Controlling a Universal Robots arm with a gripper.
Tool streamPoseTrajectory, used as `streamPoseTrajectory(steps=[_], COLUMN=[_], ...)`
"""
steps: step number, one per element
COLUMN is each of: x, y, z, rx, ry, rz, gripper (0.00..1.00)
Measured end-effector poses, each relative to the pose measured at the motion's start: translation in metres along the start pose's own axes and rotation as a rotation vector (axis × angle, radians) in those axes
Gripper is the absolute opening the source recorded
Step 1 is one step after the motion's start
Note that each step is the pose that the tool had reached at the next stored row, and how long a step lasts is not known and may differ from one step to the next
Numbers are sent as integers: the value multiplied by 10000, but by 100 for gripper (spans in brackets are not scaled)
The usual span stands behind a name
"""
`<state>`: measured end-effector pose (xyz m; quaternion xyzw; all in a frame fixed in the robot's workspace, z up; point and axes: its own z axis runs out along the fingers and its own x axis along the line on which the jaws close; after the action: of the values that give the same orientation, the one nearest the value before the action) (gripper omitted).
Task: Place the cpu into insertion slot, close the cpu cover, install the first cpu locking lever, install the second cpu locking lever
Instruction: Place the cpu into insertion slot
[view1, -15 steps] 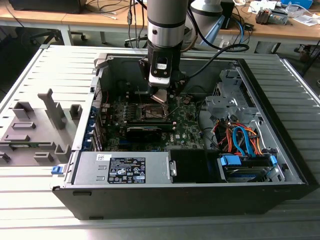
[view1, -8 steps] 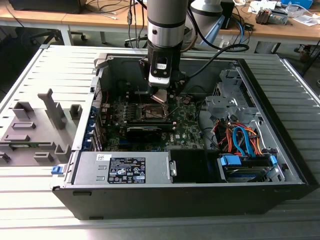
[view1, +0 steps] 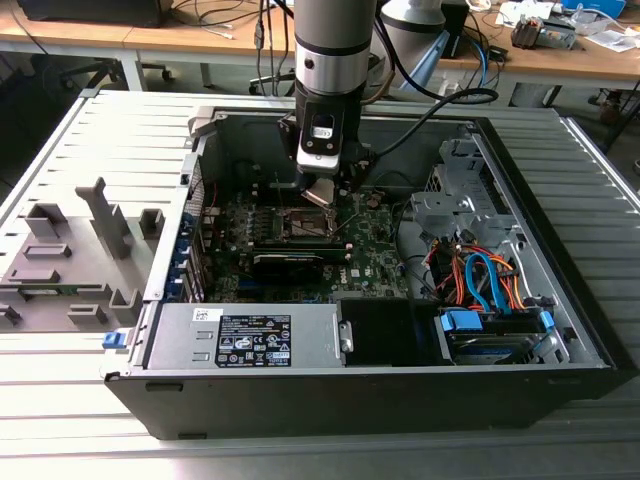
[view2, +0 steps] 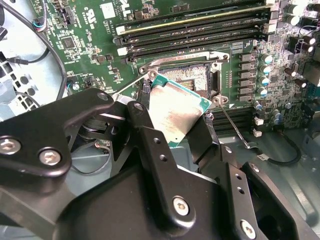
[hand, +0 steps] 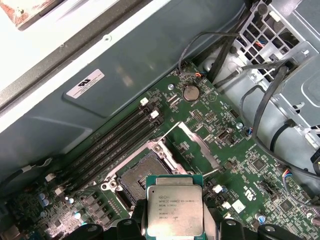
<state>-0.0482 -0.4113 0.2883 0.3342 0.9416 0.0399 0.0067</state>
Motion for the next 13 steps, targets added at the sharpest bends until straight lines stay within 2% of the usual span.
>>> streamPoseTrajectory(steps=[13], x=[0], y=[0], z=[0], rx=[-2], ry=[-9], rz=[111], gripper=[54])
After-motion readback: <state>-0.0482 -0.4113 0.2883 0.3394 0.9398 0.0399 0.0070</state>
